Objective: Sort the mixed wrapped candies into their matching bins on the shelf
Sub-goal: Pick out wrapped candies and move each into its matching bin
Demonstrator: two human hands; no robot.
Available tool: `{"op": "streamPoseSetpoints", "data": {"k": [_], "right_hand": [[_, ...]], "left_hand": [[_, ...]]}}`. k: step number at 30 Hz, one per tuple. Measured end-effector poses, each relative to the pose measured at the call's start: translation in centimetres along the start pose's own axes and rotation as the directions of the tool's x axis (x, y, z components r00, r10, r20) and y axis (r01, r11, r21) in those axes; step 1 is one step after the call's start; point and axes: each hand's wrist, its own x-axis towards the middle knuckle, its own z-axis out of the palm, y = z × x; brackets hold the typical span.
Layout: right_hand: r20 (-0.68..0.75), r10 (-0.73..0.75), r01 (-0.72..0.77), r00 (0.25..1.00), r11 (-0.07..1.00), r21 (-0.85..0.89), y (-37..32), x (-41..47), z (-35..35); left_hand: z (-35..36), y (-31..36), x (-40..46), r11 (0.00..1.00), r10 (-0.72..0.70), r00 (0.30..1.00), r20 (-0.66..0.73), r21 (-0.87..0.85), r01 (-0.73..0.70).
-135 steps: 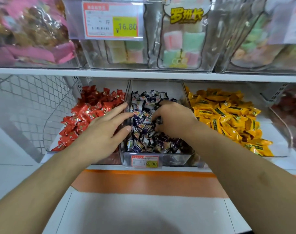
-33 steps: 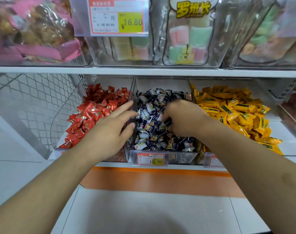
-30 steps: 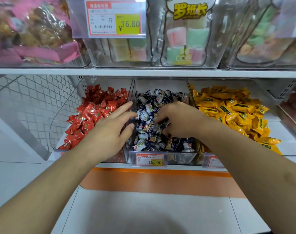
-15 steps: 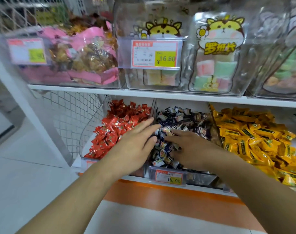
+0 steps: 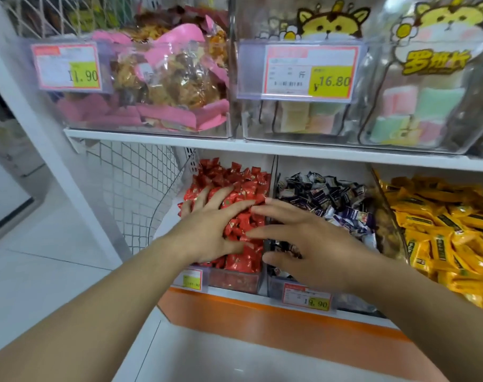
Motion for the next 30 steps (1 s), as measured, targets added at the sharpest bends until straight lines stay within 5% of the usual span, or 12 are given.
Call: {"op": "streamPoseSetpoints", "data": {"k": [8, 20, 30], "right_hand": [[-0.033, 0.006, -0.005, 0.999, 1.000, 0.028, 0.7, 0.1, 0.3], [0.006, 0.024, -0.025, 1.000, 0.994, 0.103, 0.9, -0.1, 0.0], [0.053, 0.051, -0.056, 0.997, 0.995, 0.081, 0.5, -0.3, -0.2]], "left_hand": [[-1.7, -2.7, 4.3, 0.982, 0.061, 0.997, -0.048, 0.180, -0.051], [-4.2, -1.3, 0.6, 0.969, 0.182, 0.980, 0.077, -0.186, -0.165], [-0.6, -1.1, 1.6, 0.928, 0.303, 0.941, 0.152, 0.177, -0.327]]}}
